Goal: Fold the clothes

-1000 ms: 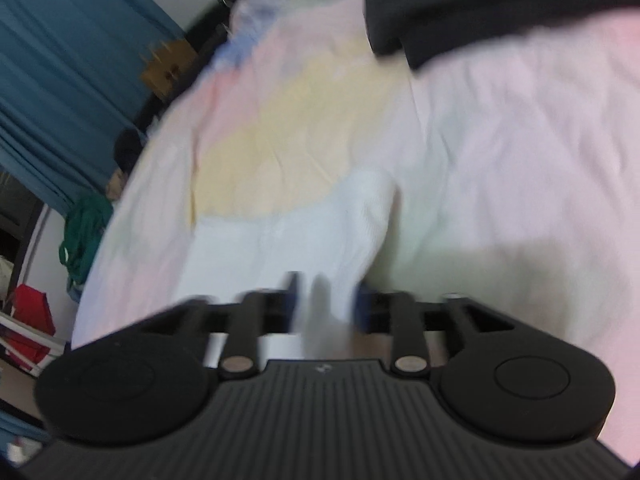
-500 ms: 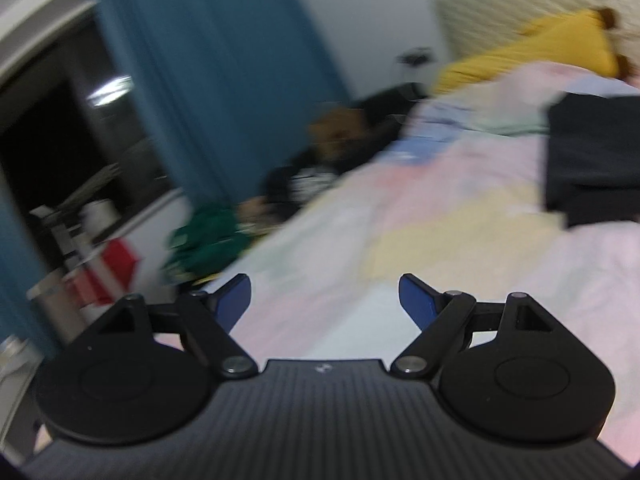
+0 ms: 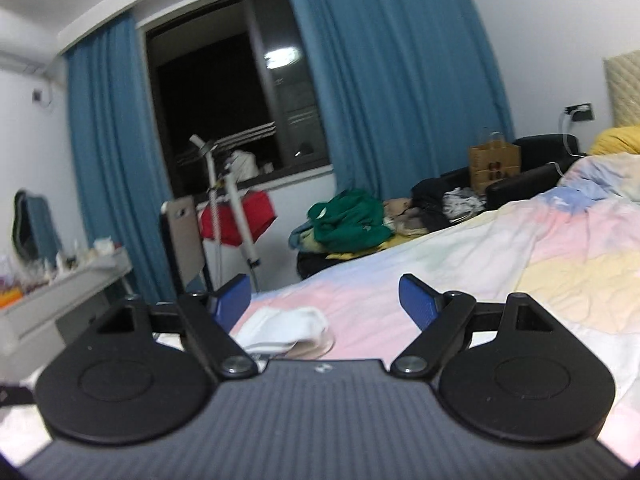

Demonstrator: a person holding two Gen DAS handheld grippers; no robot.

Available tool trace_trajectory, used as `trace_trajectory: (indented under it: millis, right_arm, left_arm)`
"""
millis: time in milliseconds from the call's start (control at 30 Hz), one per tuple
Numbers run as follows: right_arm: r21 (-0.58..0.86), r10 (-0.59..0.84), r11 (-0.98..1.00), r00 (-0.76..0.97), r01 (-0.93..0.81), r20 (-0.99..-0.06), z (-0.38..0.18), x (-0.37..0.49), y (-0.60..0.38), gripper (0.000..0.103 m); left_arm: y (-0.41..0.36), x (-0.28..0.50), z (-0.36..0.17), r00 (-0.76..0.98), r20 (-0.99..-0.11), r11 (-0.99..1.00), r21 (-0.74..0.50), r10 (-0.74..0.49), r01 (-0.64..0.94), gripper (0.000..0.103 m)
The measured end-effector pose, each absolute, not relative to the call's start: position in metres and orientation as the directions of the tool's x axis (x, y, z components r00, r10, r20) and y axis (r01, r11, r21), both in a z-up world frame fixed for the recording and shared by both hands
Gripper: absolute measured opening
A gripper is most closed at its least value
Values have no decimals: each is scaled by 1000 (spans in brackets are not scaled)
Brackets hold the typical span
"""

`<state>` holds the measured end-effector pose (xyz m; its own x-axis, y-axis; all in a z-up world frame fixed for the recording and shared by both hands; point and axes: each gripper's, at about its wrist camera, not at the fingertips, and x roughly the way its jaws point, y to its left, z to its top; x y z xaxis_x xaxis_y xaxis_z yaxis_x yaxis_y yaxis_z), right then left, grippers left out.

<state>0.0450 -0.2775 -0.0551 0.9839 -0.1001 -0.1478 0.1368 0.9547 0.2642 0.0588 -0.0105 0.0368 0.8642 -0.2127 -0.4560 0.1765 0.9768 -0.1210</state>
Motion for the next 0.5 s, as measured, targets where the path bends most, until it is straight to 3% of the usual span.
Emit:
trace_trajectory:
  millis: [100, 267, 500]
  right_arm:
    - [260, -61, 960, 984, 104, -167, -57, 52, -267, 83]
    - [243, -36, 966, 979, 85, -201, -68, 66, -252, 83]
    - [228, -10, 971, 971, 67, -240, -88, 90, -235, 82]
  left_arm:
    - [-33, 76, 26, 852, -472, 973, -82, -228, 215, 101]
    - [-52, 91, 12, 888, -442, 981, 73, -130, 179, 101]
    - [-34, 108, -16, 881, -460, 992, -4, -116, 129, 99]
